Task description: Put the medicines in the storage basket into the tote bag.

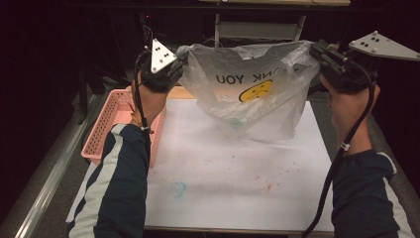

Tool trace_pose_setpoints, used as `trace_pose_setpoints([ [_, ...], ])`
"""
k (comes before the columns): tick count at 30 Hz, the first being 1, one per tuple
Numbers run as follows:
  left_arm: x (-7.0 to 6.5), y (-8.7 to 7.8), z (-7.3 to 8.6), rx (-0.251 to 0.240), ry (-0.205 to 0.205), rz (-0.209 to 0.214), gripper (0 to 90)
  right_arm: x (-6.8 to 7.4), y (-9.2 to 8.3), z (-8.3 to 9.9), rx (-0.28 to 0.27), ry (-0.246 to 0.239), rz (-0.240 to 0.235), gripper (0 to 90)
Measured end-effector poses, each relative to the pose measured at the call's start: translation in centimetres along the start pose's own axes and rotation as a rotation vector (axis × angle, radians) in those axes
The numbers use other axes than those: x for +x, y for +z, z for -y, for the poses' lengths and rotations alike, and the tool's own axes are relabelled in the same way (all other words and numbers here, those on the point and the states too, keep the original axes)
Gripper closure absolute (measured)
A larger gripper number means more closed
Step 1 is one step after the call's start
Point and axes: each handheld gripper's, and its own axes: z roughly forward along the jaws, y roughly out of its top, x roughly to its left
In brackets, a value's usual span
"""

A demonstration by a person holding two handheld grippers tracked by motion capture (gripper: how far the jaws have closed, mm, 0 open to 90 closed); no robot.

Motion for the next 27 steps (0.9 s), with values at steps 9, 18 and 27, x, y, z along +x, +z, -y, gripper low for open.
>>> trace_pose_setpoints([
  [9,-1.7,1.5,2.2,0.053,0.022,0.058,72.3,-0.3,1.7,3.3,0.071,0.005,0.013,90.0],
  [18,-1.7,1.5,2.2,0.019,-0.023,0.011,49.1,-1.7,3.2,5.5,0.142,0.006,0.07,90.0],
  [27,-1.3,1.3,0.4,-0.031,-0.046,-0.012,38.4,-4.9,5.0,6.4,0.239,-0.018,0.167,90.0],
])
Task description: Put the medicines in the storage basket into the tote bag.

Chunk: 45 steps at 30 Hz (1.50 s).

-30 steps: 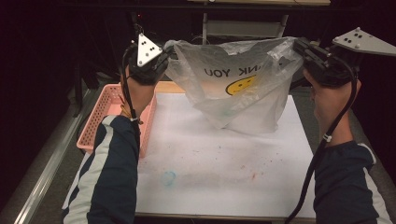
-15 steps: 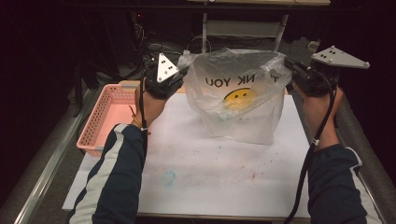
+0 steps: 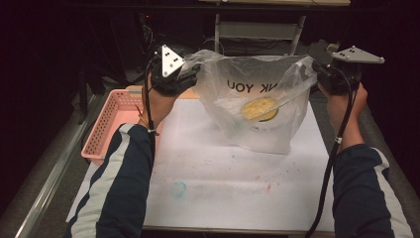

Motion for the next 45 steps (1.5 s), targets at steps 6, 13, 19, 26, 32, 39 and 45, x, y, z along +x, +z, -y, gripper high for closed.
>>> trace_pose_setpoints([
  [6,-1.2,-0.5,1.2,-0.012,0.004,0.017,34.8,-1.0,1.1,1.0,0.046,0.029,0.022,89.9],
  [13,-0.8,-1.8,3.0,-0.029,-0.022,-0.004,35.1,-1.4,1.6,2.3,0.064,0.044,0.069,89.7],
  [19,-1.0,-2.8,4.9,-0.025,-0.048,0.021,35.9,-2.0,2.2,3.3,0.097,0.058,0.091,86.7],
  [26,-4.5,-2.1,6.7,0.045,0.011,0.131,40.9,-1.6,1.4,3.2,0.064,0.06,0.064,70.1],
  [32,-7.8,-0.1,8.0,0.114,0.066,0.195,54.3,-0.3,-0.5,1.9,-0.013,0.041,0.032,50.8],
  [39,-9.2,1.4,7.6,0.123,0.069,0.182,54.4,0.6,-2.7,0.8,-0.062,0.033,-0.024,39.0],
  [45,-9.3,1.0,7.7,0.124,0.078,0.205,50.4,2.4,-4.5,1.8,-0.11,0.025,-0.097,35.7],
])
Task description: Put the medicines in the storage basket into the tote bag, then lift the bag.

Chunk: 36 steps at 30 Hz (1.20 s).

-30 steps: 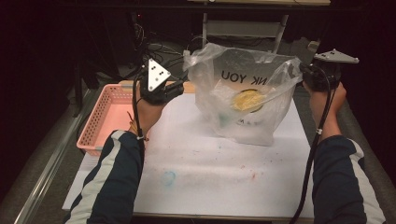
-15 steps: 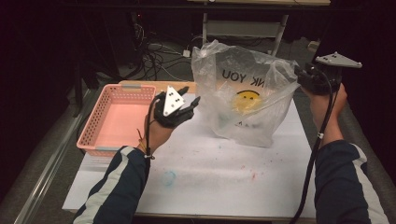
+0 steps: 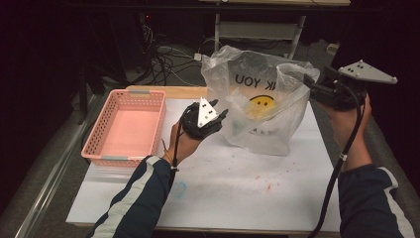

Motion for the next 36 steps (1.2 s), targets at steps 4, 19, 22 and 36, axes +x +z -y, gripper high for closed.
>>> trace_pose_setpoints([
  [4,-0.1,-0.9,0.8,0.019,0.031,0.006,45.8,1.7,-0.6,1.7,-0.004,-0.019,-0.032,35.2],
  [19,0.3,-5.0,4.3,0.034,0.043,-0.026,22.6,6.5,-1.6,6.5,0.006,-0.035,-0.118,30.6],
  [22,0.5,-5.7,4.8,0.03,0.045,-0.019,22.5,7.2,-1.7,7.3,0.009,-0.042,-0.144,29.3],
  [36,1.4,-8.1,7.0,0.072,0.062,-0.013,17.1,9.7,-2.7,10.4,0.041,-0.105,-0.191,16.1],
])
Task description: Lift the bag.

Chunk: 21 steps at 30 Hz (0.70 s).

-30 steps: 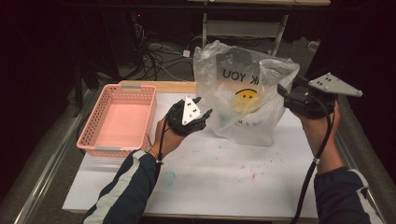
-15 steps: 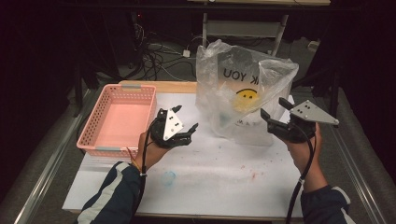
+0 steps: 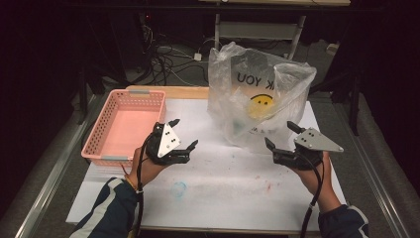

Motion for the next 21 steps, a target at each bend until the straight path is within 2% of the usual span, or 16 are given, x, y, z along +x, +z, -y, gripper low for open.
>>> trace_pose_setpoints([
  [6,0.4,-1.5,1.4,0.002,-0.002,-0.004,17.1,0.7,-0.3,1.1,0.009,0.0,-0.021,16.8],
  [10,0.4,-2.5,2.4,-0.001,-0.013,-0.031,17.1,1.2,-0.5,1.9,0.03,-0.013,-0.035,17.8],
  [13,0.3,-2.9,3.1,0.007,-0.015,-0.036,17.1,1.7,-0.7,2.5,0.04,-0.021,-0.044,17.6],
  [16,0.1,-3.3,3.7,0.023,-0.01,-0.034,17.1,2.0,-0.8,3.0,0.052,-0.035,-0.041,16.7],
  [19,-0.3,-3.8,4.4,0.035,0.003,-0.047,17.1,2.5,-1.0,3.6,0.039,-0.051,-0.014,16.7],
  [21,-0.5,-4.1,4.8,0.049,0.009,-0.044,17.1,2.8,-1.2,4.0,0.031,-0.058,-0.011,16.7],
])
